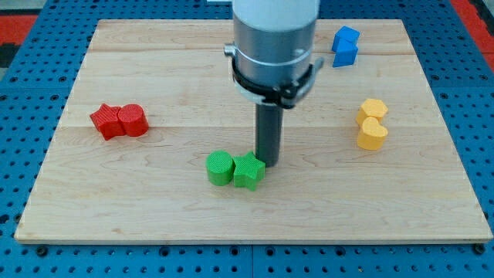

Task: Push the green star into the green circle

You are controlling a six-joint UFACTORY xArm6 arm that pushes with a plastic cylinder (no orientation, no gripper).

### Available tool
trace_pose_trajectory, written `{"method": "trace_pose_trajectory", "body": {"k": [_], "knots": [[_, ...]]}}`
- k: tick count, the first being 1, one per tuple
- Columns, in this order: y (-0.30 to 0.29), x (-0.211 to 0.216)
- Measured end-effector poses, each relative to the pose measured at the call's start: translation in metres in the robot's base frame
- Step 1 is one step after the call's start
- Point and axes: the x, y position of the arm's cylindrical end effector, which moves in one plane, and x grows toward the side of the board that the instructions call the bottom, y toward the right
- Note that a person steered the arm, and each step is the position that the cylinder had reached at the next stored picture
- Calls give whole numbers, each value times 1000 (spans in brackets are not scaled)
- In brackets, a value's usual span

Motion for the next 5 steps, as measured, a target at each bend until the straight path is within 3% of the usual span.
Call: {"method": "trace_pose_trajectory", "body": {"k": [1, 2, 4, 5], "knots": [[62, 8], [24, 51], [-34, 49], [-13, 30]]}}
